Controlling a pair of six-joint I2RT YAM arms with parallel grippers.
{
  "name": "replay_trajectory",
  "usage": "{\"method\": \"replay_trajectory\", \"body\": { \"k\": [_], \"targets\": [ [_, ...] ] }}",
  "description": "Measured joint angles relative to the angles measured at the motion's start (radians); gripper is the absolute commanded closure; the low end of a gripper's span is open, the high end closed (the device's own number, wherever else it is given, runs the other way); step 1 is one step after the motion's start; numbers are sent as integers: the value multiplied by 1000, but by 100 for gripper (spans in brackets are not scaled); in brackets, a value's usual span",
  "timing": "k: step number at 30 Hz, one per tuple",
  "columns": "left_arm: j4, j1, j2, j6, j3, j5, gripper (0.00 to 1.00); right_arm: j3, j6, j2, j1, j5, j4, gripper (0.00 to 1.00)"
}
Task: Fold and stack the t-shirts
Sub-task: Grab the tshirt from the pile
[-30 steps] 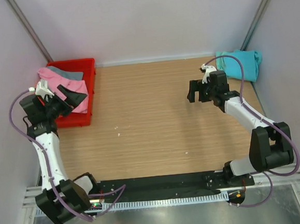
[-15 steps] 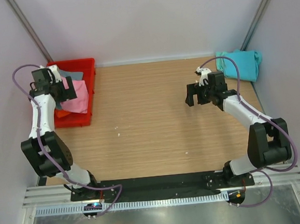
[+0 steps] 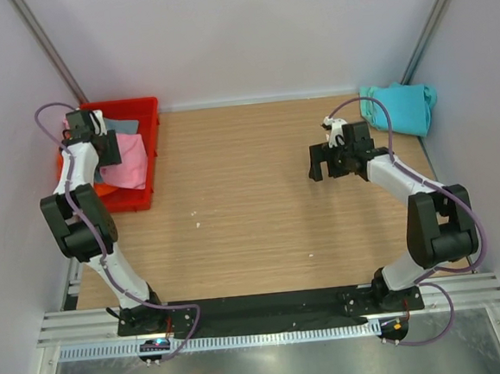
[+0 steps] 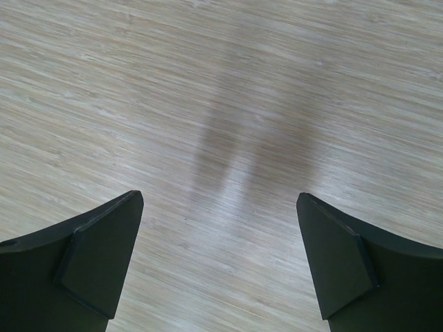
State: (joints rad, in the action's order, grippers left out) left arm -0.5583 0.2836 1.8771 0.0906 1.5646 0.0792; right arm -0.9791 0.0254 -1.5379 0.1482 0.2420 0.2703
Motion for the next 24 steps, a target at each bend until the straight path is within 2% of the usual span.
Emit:
{"method": "replay_trajectory", "body": {
  "k": [2, 3, 4, 6, 8, 9, 19, 24],
  "targets": [
    [0, 0, 15, -1, 3, 0, 55, -3, 0, -5, -1, -1, 1, 0],
    [0, 0, 21, -2, 5, -1, 76, -5, 1, -7, -2, -1, 2, 0],
    [1, 0, 27, -10, 8, -1, 83, -6, 1, -7, -2, -1, 2, 0],
    [0, 0, 30, -4, 8, -2, 91, -8, 1, -7, -2, -1, 3, 0],
    [1, -1, 30, -6, 9, -5, 92, -10, 3, -7, -3, -1, 3, 0],
    [1, -1, 30, -7, 10, -5, 99, -10, 3, -7, -5, -1, 3, 0],
    [2, -2, 15, -23, 2, -64, 100, -10, 6, -7, -15, 2, 5, 0],
    [-9, -42, -132, -31, -41, -123, 100, -10, 7, -7, -19, 4, 5, 0]
  ]
}}
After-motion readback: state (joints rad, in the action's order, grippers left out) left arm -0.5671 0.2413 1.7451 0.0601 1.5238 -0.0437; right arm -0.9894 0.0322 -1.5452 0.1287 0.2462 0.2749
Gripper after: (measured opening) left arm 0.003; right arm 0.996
